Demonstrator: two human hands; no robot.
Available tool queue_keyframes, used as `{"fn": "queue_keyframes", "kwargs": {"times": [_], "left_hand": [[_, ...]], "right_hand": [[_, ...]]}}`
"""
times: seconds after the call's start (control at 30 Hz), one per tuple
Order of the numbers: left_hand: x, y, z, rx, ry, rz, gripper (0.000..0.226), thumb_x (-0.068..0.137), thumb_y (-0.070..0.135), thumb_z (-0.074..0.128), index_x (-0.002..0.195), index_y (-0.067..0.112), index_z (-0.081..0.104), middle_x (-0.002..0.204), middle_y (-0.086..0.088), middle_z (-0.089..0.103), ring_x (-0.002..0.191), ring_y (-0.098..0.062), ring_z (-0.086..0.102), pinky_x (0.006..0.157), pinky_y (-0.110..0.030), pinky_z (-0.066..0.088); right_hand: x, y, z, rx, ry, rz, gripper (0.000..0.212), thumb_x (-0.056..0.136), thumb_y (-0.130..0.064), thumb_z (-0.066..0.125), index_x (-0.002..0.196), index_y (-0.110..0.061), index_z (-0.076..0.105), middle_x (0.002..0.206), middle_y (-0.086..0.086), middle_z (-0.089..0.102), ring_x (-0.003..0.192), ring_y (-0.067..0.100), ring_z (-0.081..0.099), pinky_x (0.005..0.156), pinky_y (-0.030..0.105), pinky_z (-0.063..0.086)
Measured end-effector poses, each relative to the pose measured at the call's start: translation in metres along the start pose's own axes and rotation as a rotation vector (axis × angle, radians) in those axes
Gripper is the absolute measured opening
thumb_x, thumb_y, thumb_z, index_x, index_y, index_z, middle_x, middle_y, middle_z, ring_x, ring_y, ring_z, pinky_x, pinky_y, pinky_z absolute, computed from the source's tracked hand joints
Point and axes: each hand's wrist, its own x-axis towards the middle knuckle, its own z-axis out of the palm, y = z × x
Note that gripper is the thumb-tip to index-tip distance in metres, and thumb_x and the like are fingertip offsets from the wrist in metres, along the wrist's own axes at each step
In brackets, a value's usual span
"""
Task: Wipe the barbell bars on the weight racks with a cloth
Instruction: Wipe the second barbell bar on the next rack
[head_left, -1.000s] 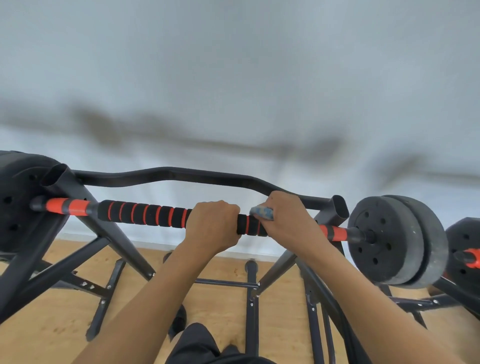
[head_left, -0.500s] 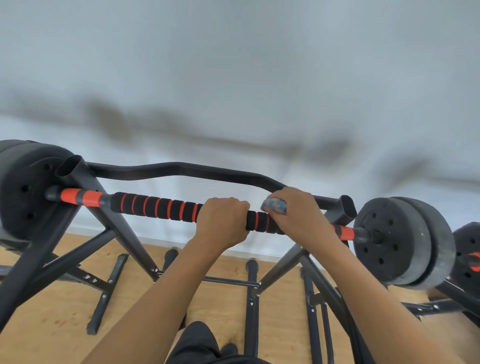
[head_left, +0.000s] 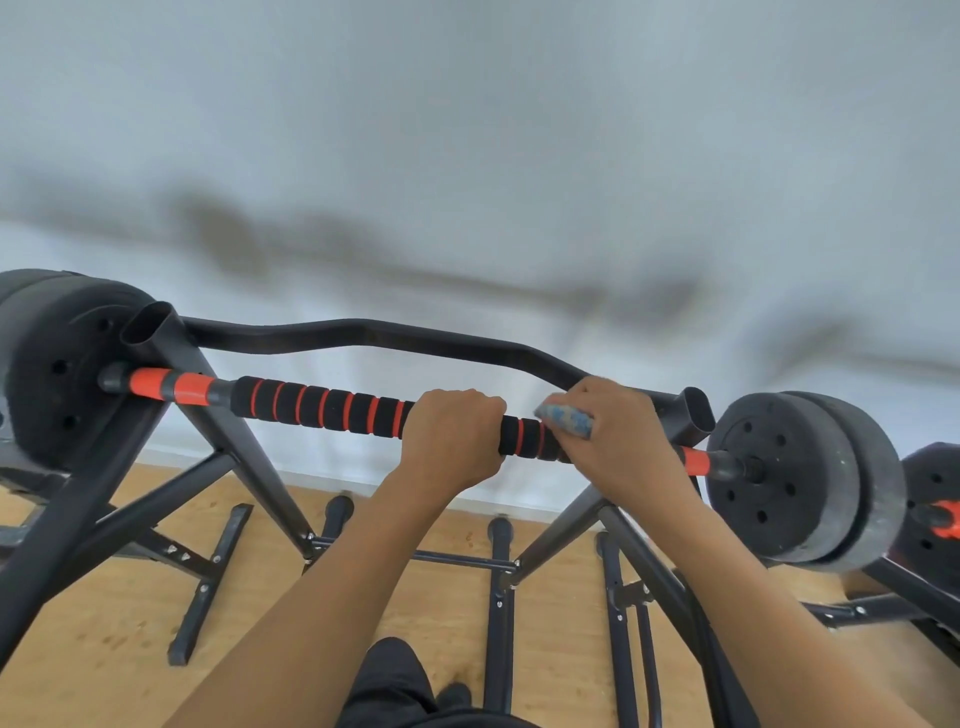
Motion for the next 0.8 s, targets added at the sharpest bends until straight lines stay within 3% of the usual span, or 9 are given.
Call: {"fn": "queue_keyframes", "kwargs": {"times": [0.1, 0.17, 0.3, 0.47, 0.57, 0.67, 0.73, 0.8], "left_hand": [[-0.001, -0.001, 0.001, 0.006, 0.011, 0.017, 0.023, 0.09, 0.04, 0.067, 0.091, 0.027, 0.049, 0.07, 0.009, 0.051, 0.065, -0.013, 0.055, 0.063, -0.029, 0.038], [0.0, -0.001, 0.0, 0.006, 0.005, 0.02, 0.022, 0.09, 0.04, 0.067, 0.092, 0.027, 0.049, 0.069, 0.009, 0.049, 0.065, -0.013, 0.055, 0.063, -0.029, 0.039], [0.002, -0.001, -0.001, -0.002, -0.035, 0.01, 0.023, 0.09, 0.042, 0.069, 0.093, 0.027, 0.051, 0.07, 0.008, 0.053, 0.067, -0.014, 0.058, 0.065, -0.028, 0.043], [0.002, -0.001, 0.001, -0.013, -0.018, 0.01, 0.024, 0.09, 0.041, 0.067, 0.091, 0.027, 0.048, 0.073, 0.008, 0.055, 0.067, -0.015, 0.057, 0.065, -0.029, 0.041], [0.0, 0.0, 0.004, -0.022, 0.024, 0.014, 0.026, 0.09, 0.041, 0.067, 0.092, 0.026, 0.045, 0.072, 0.008, 0.054, 0.066, -0.014, 0.056, 0.064, -0.027, 0.039], [-0.003, 0.0, 0.004, -0.016, 0.048, 0.018, 0.026, 0.091, 0.041, 0.066, 0.091, 0.025, 0.045, 0.071, 0.009, 0.052, 0.065, -0.013, 0.055, 0.064, -0.027, 0.038], [-0.004, 0.001, 0.003, -0.006, 0.051, 0.024, 0.026, 0.091, 0.041, 0.065, 0.09, 0.025, 0.045, 0.07, 0.008, 0.051, 0.064, -0.013, 0.054, 0.064, -0.027, 0.038], [-0.003, 0.001, 0.001, 0.019, 0.032, 0.023, 0.024, 0.092, 0.04, 0.065, 0.091, 0.025, 0.047, 0.069, 0.008, 0.051, 0.065, -0.013, 0.055, 0.065, -0.027, 0.038]], "right_hand": [[0.016, 0.002, 0.008, -0.05, -0.045, 0.057, 0.016, 0.092, -0.024, 0.061, 0.079, -0.017, 0.069, 0.074, 0.004, 0.06, 0.07, 0.02, 0.06, 0.068, 0.034, 0.052], [0.011, 0.0, 0.016, -0.042, -0.048, 0.069, 0.016, 0.092, -0.028, 0.063, 0.079, -0.019, 0.068, 0.076, -0.001, 0.057, 0.069, 0.017, 0.058, 0.065, 0.03, 0.052], [-0.014, -0.004, 0.021, 0.021, 0.035, 0.1, 0.011, 0.09, -0.025, 0.074, 0.099, -0.019, 0.075, 0.09, -0.006, 0.057, 0.076, 0.012, 0.056, 0.067, 0.014, 0.043], [-0.044, -0.002, 0.03, -0.01, -0.08, 0.051, 0.019, 0.092, -0.018, 0.071, 0.11, -0.021, 0.075, 0.096, -0.008, 0.058, 0.084, 0.009, 0.055, 0.07, 0.014, 0.043], [-0.043, -0.006, 0.024, 0.008, -0.008, 0.018, 0.013, 0.091, -0.016, 0.068, 0.1, -0.023, 0.074, 0.089, -0.008, 0.058, 0.078, 0.008, 0.053, 0.068, 0.013, 0.043], [-0.006, -0.001, 0.015, -0.06, 0.101, 0.092, 0.014, 0.09, -0.016, 0.058, 0.077, -0.018, 0.064, 0.073, -0.001, 0.053, 0.067, 0.015, 0.052, 0.061, 0.026, 0.048], [0.012, 0.001, 0.017, -0.056, 0.049, 0.145, 0.016, 0.088, -0.017, 0.056, 0.075, -0.012, 0.063, 0.073, 0.005, 0.055, 0.067, 0.021, 0.056, 0.063, 0.034, 0.053], [0.013, -0.006, 0.021, -0.089, -0.047, 0.121, 0.016, 0.093, -0.025, 0.059, 0.082, -0.016, 0.065, 0.083, 0.002, 0.055, 0.072, 0.018, 0.059, 0.068, 0.025, 0.053]]}}
